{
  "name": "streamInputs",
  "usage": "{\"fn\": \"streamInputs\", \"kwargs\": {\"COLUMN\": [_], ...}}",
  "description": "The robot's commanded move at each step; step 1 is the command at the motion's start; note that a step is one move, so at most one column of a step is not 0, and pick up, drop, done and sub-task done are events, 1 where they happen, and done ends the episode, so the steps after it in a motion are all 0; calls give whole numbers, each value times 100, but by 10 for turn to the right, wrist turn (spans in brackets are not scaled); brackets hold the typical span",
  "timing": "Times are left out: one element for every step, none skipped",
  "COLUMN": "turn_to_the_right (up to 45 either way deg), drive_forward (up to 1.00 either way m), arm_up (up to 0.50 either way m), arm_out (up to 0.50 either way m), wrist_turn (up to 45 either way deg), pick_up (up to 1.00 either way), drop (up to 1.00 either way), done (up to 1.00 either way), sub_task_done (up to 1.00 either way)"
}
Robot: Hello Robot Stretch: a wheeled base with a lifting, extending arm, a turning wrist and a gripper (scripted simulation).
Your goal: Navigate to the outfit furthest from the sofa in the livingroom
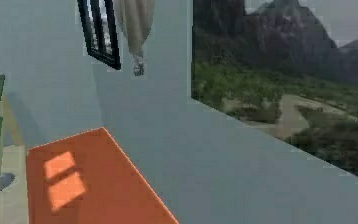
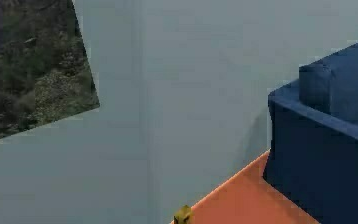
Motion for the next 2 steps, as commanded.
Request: {"fn": "streamInputs", "kwargs": {"turn_to_the_right": [-330, 0], "drive_forward": [0, 65], "arm_up": [0, 0], "arm_out": [0, 0], "wrist_turn": [0, 0], "pick_up": [0, 0], "drop": [0, 0], "done": [0, 0], "sub_task_done": [0, 0]}}
